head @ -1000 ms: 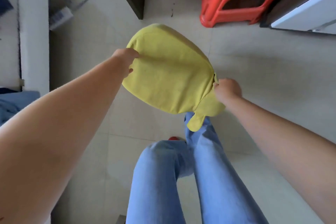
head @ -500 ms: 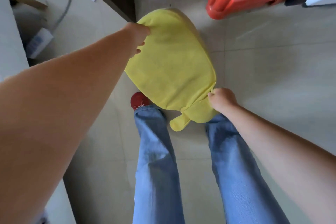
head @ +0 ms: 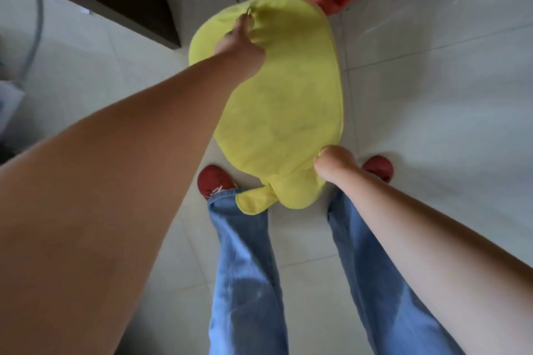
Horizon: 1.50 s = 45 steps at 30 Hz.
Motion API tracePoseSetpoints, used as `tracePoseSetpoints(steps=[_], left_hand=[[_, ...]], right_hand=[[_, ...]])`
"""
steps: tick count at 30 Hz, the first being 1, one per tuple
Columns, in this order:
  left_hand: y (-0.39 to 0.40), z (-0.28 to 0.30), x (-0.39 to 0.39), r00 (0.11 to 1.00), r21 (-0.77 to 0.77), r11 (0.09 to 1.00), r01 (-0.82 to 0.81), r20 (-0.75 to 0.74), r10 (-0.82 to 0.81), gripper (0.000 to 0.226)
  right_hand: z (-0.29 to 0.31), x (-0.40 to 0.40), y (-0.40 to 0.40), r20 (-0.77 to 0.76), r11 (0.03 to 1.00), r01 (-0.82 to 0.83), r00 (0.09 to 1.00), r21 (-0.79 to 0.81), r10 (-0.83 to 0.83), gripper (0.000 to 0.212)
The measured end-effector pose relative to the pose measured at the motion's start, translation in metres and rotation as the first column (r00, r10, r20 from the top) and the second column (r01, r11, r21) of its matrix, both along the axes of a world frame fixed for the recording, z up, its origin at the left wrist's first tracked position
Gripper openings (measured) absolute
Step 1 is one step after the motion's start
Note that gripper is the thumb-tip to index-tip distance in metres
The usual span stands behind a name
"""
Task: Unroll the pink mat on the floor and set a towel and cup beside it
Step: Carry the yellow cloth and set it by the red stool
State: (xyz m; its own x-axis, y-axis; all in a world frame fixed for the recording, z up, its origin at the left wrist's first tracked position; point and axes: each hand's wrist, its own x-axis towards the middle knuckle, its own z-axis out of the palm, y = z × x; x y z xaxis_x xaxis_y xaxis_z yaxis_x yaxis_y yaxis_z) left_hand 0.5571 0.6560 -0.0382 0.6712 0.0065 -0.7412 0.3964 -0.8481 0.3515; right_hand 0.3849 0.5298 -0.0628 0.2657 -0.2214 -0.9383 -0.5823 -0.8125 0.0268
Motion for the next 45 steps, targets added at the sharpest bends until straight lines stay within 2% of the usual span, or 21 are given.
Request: tracePoseSetpoints(steps=[4,7,9,11,13,15,16,17,18,19,23,25,27,29,32,34,37,40,41,43,45], left_hand=[[-0.011,-0.013,-0.012,0.999,-0.037,0.999,0.035,0.027,-0.034,0.059],[-0.004,-0.025,-0.043,0.997,0.032,0.997,0.068,-0.033,-0.067,0.049],[0.004,-0.032,-0.07,0.998,0.104,0.994,-0.029,-0.059,0.035,0.047],[0.011,-0.034,-0.1,0.978,0.194,0.965,-0.177,-0.074,0.195,0.047],[0.016,-0.039,-0.128,0.884,0.307,0.871,-0.384,-0.15,0.443,0.048],[0.019,-0.043,-0.149,0.688,0.35,0.744,-0.569,-0.293,0.664,0.046],[0.021,-0.046,-0.157,0.613,0.319,0.717,-0.62,-0.373,0.697,0.045],[0.022,-0.049,-0.163,0.59,0.267,0.718,-0.643,-0.424,0.687,0.046],[0.022,-0.053,-0.166,0.593,0.226,0.722,-0.654,-0.441,0.674,0.047],[0.02,-0.055,-0.167,0.597,0.195,0.718,-0.668,-0.435,0.674,0.048],[0.008,-0.061,-0.162,0.441,0.125,0.543,-0.83,-0.447,0.778,0.05],[0.007,-0.065,-0.157,0.415,0.098,0.503,-0.859,-0.443,0.795,0.049],[0.006,-0.066,-0.146,0.415,0.07,0.485,-0.872,-0.42,0.807,0.046],[0.004,-0.071,-0.127,0.427,0.031,0.473,-0.88,-0.381,0.82,0.042],[0.007,-0.076,-0.094,0.436,-0.025,0.45,-0.893,-0.304,0.847,0.038],[0.016,-0.078,-0.073,0.453,-0.056,0.453,-0.89,-0.244,0.858,0.037],[0.035,-0.08,-0.055,0.507,-0.148,0.486,-0.861,-0.179,0.843,0.042],[0.046,-0.082,-0.06,0.553,-0.069,0.551,-0.832,-0.186,0.812,0.062],[0.046,-0.082,-0.066,0.514,-0.001,0.528,-0.849,-0.228,0.827,0.066],[0.044,-0.082,-0.077,0.351,0.1,0.41,-0.907,-0.359,0.865,0.069],[0.04,-0.084,-0.082,0.208,0.084,0.283,-0.955,-0.491,0.846,0.061]], right_hand=[[-0.01,0.003,-0.013,-0.014,1.0,0.012,1.0,0.006,-0.012,0.026],[-0.013,0.009,-0.017,-0.009,0.999,0.044,0.999,0.028,-0.043,0.027],[-0.015,0.012,-0.017,0.005,0.993,0.119,0.993,0.004,-0.119,0.036],[-0.015,0.011,-0.018,0.044,0.962,0.272,0.962,-0.02,-0.27,0.032],[-0.016,0.009,-0.017,0.052,0.88,0.475,0.879,-0.009,-0.474,0.027],[-0.018,0.007,-0.017,-0.008,0.696,0.718,0.696,0.014,-0.718,0.04],[-0.019,0.007,-0.014,-0.051,0.591,0.807,0.591,0.024,-0.805,0.043],[-0.021,0.006,-0.012,-0.068,0.506,0.861,0.508,0.041,-0.859,0.043],[-0.024,0.006,-0.01,-0.062,0.466,0.883,0.469,0.055,-0.881,0.041],[-0.027,0.006,-0.008,-0.039,0.445,0.893,0.448,0.066,-0.893,0.039],[-0.031,0.006,-0.007,0.038,0.439,0.897,0.437,0.06,-0.899,0.033],[-0.032,0.016,-0.008,0.07,0.455,0.888,0.451,0.063,-0.89,0.022],[-0.03,0.036,-0.01,0.119,0.515,0.852,0.504,0.093,-0.855,0.017],[-0.031,0.062,-0.012,0.133,0.523,0.842,0.508,0.133,-0.851,0.014],[-0.032,0.101,-0.007,0.146,0.552,0.809,0.532,0.202,-0.834,0.028],[-0.035,0.119,-0.002,0.135,0.484,0.835,0.465,0.261,-0.875,0.033],[-0.038,0.132,0.008,0.042,0.326,0.879,0.333,0.349,-0.942,0.038],[-0.044,0.123,0.014,0.023,0.34,0.905,0.346,0.257,-0.938,0.052],[-0.046,0.116,0.016,-0.004,0.359,0.91,0.367,0.207,-0.93,0.056],[-0.05,0.103,0.022,-0.102,0.345,0.923,0.365,0.173,-0.925,0.058],[-0.053,0.097,0.029,-0.195,0.284,0.938,0.322,0.201,-0.926,0.052]])
